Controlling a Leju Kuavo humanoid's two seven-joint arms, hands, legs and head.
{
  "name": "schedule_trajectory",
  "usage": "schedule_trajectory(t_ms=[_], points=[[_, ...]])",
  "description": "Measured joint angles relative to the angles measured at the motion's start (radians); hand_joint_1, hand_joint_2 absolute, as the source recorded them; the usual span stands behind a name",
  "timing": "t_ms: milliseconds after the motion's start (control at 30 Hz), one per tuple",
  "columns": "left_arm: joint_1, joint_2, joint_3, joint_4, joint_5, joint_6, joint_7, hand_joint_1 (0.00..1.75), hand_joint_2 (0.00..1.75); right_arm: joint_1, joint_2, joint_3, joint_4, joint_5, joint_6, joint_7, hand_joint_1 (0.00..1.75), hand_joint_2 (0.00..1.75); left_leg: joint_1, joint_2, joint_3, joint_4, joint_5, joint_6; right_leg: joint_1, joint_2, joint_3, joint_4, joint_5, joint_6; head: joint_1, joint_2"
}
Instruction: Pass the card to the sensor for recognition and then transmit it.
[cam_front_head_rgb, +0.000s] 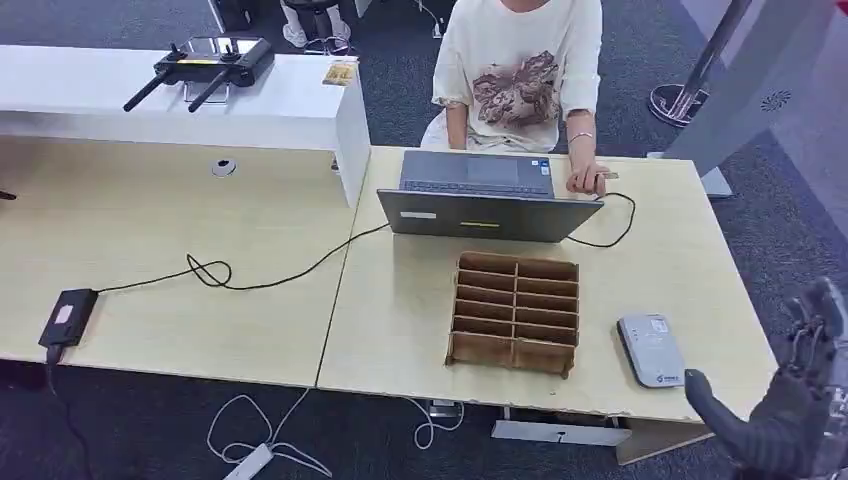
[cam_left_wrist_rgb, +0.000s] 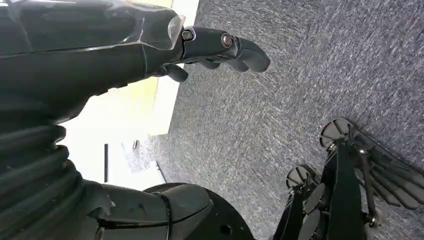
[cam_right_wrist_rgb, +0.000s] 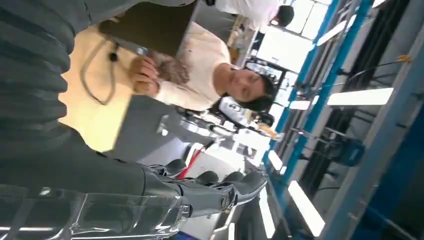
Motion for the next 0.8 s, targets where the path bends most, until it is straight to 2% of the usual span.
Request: schedule_trajectory(t_ms=[167, 200, 300, 367, 433, 500, 600, 800], points=[[0.000, -0.002, 0.000, 0.000, -0.016, 0.010, 0.005, 0.00, 1.75, 0.078, 0.141, 0.011, 0.008, -0.003, -0.005, 0.037, 0.00, 1.75, 0.000, 0.003, 0.001, 0.000, 0.000, 0.000, 0.001, 0.002, 0.000, 0.001, -0.001, -0.001, 0.000, 0.000], [0.000, -0.003, 0.000, 0.000, -0.016, 0.013, 0.005, 0.00, 1.75, 0.080, 0.158, 0.011, 0.014, 0.002, -0.001, 0.052, 0.00, 1.75, 0.000, 0.003, 0.001, 0.000, 0.000, 0.000, 0.001, 0.002, 0.000, 0.001, -0.001, -0.001, 0.000, 0.000], [-0.001, -0.008, 0.000, 0.000, -0.003, 0.025, 0.005, 0.00, 1.75, 0.073, 0.203, 0.011, 0.044, 0.150, -0.035, 0.128, 0.00, 1.75, 0.000, 0.004, 0.002, 0.000, 0.000, 0.000, 0.001, 0.003, 0.001, 0.001, 0.000, -0.001, 0.000, 0.000], [-0.001, -0.012, 0.001, 0.000, -0.003, 0.027, 0.010, 0.00, 1.75, 0.068, 0.218, 0.011, 0.059, 0.137, 0.017, 0.161, 0.00, 1.75, 0.000, 0.004, 0.002, 0.000, 0.000, 0.000, 0.000, 0.003, 0.002, 0.001, 0.000, -0.001, 0.000, 0.000], [-0.001, -0.014, 0.001, 0.000, -0.005, 0.027, 0.013, 0.00, 1.75, 0.067, 0.229, 0.011, 0.069, 0.147, 0.036, 0.172, 0.00, 1.75, 0.000, 0.004, 0.003, 0.000, 0.000, 0.000, 0.000, 0.002, 0.002, 0.001, 0.000, -0.001, 0.000, 0.000], [-0.001, -0.016, 0.001, 0.000, -0.011, 0.029, 0.019, 0.00, 1.75, 0.067, 0.239, 0.011, 0.077, 0.223, 0.029, 0.198, 0.00, 1.75, 0.000, 0.004, 0.003, 0.000, 0.000, 0.000, 0.000, 0.003, 0.002, 0.000, 0.000, -0.001, 0.000, 0.000], [-0.001, -0.018, 0.001, 0.000, -0.011, 0.033, 0.022, 0.00, 1.75, 0.067, 0.245, 0.022, 0.092, 0.459, -0.023, 0.280, 0.00, 1.75, 0.000, 0.004, 0.002, 0.000, 0.000, 0.000, 0.000, 0.003, 0.002, 0.000, 0.000, -0.001, 0.000, 0.000], [-0.002, -0.021, 0.001, 0.000, -0.008, 0.033, 0.022, 0.00, 1.75, 0.058, 0.251, 0.055, 0.118, 0.793, -0.081, 0.423, 0.00, 1.75, 0.000, 0.004, 0.003, 0.000, 0.000, 0.000, 0.001, 0.003, 0.002, 0.001, 0.000, -0.001, 0.000, 0.000]])
